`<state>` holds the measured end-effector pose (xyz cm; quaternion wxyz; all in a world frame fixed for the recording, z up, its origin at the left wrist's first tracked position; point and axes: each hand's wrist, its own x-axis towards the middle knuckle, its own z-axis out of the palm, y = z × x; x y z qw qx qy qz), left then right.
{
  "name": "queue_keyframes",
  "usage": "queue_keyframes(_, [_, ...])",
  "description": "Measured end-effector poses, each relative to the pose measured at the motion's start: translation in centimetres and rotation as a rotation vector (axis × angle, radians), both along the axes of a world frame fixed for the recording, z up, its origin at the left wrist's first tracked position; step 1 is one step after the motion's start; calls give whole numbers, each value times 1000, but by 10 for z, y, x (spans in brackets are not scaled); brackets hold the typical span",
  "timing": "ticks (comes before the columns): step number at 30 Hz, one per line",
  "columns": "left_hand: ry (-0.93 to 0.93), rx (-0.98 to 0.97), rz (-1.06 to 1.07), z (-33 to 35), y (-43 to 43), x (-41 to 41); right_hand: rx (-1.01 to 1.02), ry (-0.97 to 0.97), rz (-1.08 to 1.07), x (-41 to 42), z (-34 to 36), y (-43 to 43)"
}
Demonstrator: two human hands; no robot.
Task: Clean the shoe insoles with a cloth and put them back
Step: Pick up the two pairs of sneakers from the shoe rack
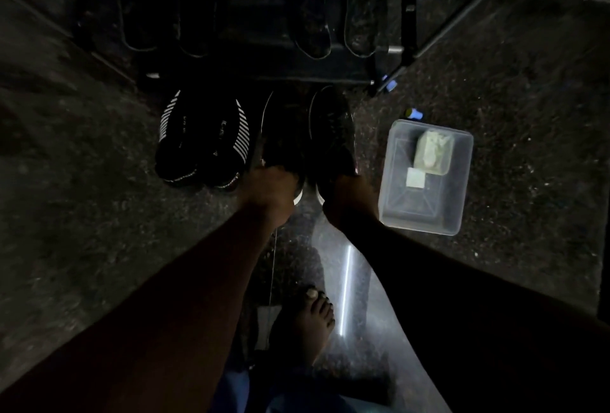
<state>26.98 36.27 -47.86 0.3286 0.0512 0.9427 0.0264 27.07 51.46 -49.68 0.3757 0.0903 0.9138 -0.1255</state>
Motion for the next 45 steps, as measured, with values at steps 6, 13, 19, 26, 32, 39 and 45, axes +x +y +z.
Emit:
queue_keyframes(6, [-59, 26, 0, -31, 1, 10, 24, -53, 17, 0, -23, 12])
queue_keyframes(13, [-102, 102, 71, -55, -5, 25, -104, -112, -62, 14, -37, 7])
queue_keyframes(19, [-138, 169, 116, -35, -13, 37, -188, -110, 10, 15, -12, 2])
queue_keyframes(26, [-22, 191, 113, 81, -22, 15, -198, -33, 78, 0, 81, -21])
queue_keyframes(32, [41, 221, 186, 190, -32, 0, -300, 31, 129, -12, 184, -53])
queue_keyframes(39, [43, 157, 263, 280, -41, -1, -314, 144, 201, -20, 272, -64])
queue_keyframes(45, [64, 205, 268, 298, -54, -1, -268, 141, 199, -14, 286, -72])
